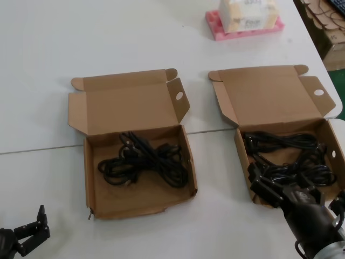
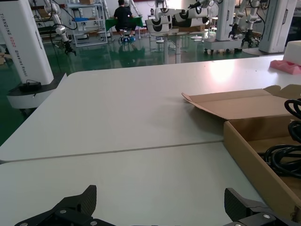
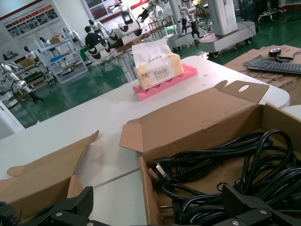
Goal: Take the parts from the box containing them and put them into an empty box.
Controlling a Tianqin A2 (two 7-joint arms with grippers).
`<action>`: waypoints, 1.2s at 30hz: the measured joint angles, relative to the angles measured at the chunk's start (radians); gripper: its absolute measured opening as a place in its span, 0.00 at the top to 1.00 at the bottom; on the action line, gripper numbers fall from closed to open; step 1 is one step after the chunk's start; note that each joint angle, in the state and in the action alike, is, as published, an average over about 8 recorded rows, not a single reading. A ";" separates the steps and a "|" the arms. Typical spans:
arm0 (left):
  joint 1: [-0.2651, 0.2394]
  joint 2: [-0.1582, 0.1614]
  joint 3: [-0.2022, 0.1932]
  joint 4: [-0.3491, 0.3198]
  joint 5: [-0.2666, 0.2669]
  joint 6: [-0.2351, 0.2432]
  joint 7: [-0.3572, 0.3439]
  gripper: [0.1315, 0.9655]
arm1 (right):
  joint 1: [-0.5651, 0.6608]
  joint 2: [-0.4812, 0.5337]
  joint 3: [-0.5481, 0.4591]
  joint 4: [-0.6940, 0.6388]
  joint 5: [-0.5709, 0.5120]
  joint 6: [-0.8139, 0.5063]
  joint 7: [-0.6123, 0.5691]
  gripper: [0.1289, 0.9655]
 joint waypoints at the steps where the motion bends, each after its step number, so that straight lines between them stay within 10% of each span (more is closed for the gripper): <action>1: 0.000 0.000 0.000 0.000 0.000 0.000 0.000 0.00 | 0.000 0.000 0.000 0.000 0.000 0.000 0.000 0.00; 36: 0.000 0.000 0.000 0.000 0.000 0.000 0.000 0.00 | 0.000 0.000 0.000 0.000 0.000 0.000 0.000 0.00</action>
